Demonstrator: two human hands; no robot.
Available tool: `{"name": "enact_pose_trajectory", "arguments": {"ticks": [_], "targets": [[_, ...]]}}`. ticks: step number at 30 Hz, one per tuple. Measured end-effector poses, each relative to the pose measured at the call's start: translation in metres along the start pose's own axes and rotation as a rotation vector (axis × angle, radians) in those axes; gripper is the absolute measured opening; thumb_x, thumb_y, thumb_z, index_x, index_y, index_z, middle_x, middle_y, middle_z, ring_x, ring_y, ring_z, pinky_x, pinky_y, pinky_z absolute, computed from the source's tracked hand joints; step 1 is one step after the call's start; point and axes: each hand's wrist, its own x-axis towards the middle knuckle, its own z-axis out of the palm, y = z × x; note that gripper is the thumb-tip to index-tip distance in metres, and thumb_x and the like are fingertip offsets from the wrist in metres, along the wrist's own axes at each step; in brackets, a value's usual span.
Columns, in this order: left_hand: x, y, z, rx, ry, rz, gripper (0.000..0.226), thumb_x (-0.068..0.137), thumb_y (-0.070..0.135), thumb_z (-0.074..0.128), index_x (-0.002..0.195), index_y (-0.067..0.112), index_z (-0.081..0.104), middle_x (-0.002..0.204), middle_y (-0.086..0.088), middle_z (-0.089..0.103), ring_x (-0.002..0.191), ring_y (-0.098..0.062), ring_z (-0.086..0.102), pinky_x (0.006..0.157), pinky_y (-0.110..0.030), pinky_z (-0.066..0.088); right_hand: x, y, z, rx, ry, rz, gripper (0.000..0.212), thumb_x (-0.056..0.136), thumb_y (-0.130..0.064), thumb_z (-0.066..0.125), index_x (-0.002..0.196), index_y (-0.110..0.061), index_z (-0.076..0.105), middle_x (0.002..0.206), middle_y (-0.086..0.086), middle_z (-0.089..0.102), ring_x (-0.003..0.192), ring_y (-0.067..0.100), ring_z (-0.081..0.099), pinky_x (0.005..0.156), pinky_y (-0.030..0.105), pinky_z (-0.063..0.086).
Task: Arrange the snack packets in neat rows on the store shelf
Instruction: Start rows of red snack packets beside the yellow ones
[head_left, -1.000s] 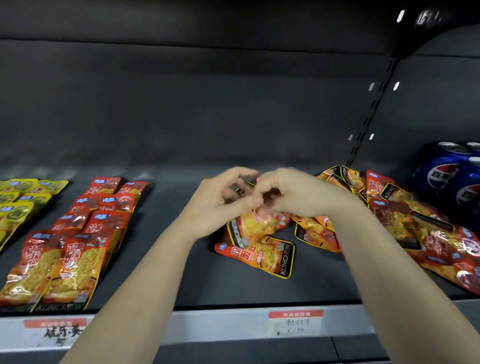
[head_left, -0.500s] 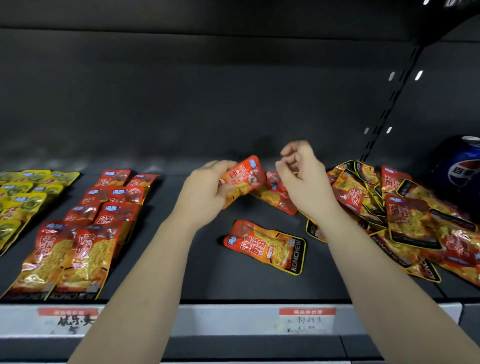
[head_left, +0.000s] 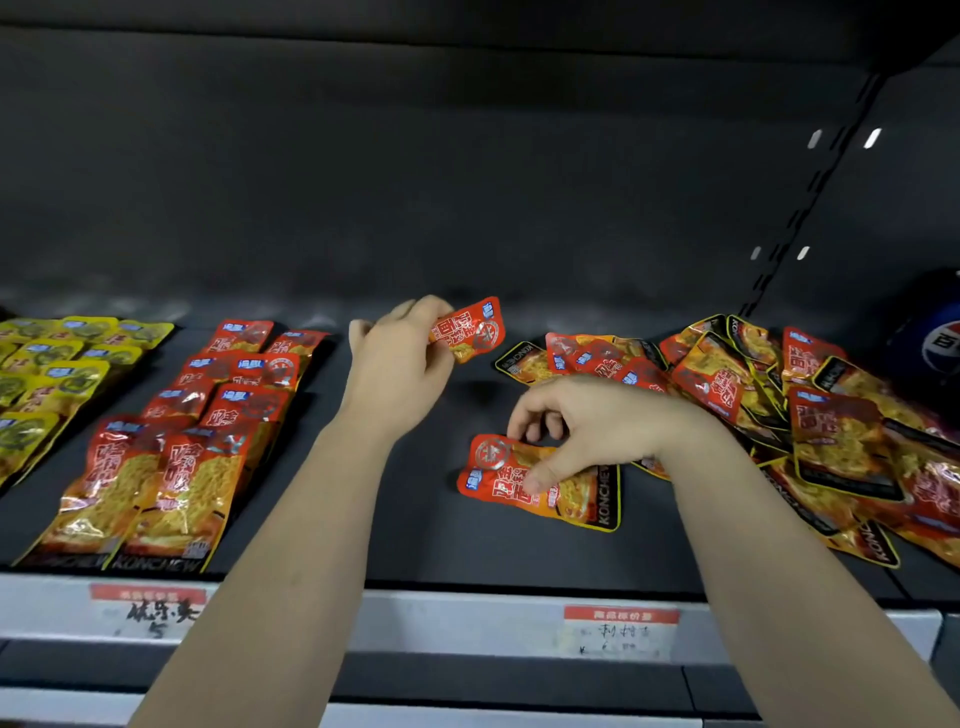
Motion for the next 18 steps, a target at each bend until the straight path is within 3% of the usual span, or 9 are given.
{"name": "enact_pose_trajectory", "arguments": {"ticks": [2,7,10,14,18], "targets": [[-0.0007,-0.0004,0.0,0.005,0.002,0.003,0.025,0.086,0.011,0.054,0.108,0.023,0.054,0.095,0.011,0.06,0.092,-0.015,0.057,0.08,-0.031,0.021,0.0008,-0.0027,0.0004,-0.031,-0.008,-0.015,0.041,0.068,-0.037,0.086,0.102,-0.031,0.064,0.093,-0.018,0.059,0.084,0.0,0.056,0.071,0.017,0.047],[0.0002,0.0005,0.0006,0.014,0.018,0.007,0.025,0.084,0.014,0.057,0.107,0.023,0.055,0.09,0.008,0.064,0.088,-0.017,0.059,0.082,-0.032,0.023,0.0036,-0.0012,0.0032,0.073,0.1,-0.085,0.04,0.071,-0.031,0.084,0.098,-0.032,0.055,0.091,-0.009,0.066,0.079,0.006,0.064,0.071,0.032,0.055],[0.0001,-0.0007,0.0005,-0.004,0.031,0.009,0.024,0.085,0.013,0.057,0.107,0.022,0.055,0.089,0.008,0.064,0.087,-0.016,0.059,0.083,-0.031,0.022,0.0028,-0.002,0.0015,0.101,0.197,-0.11,0.037,0.079,-0.027,0.079,0.099,-0.034,0.049,0.088,-0.006,0.07,0.076,0.006,0.067,0.069,0.031,0.056],[0.0003,-0.0005,0.0,-0.059,0.022,-0.004,0.023,0.086,0.014,0.058,0.107,0.023,0.055,0.09,0.01,0.064,0.084,-0.01,0.056,0.085,-0.029,0.021,0.0058,0.0001,0.0008,0.028,0.346,-0.105,0.031,0.083,-0.03,0.075,0.1,-0.037,0.05,0.09,-0.009,0.071,0.082,0.006,0.067,0.078,0.04,0.056],[0.0002,0.001,-0.0013,-0.074,0.021,-0.011,0.022,0.085,0.017,0.059,0.105,0.024,0.056,0.087,0.01,0.064,0.079,-0.009,0.054,0.081,-0.028,0.018,0.0086,0.0063,-0.0023,-0.063,0.457,-0.027,0.028,0.078,-0.04,0.077,0.098,-0.039,0.058,0.095,-0.015,0.071,0.093,0.007,0.065,0.084,0.039,0.053]]}}
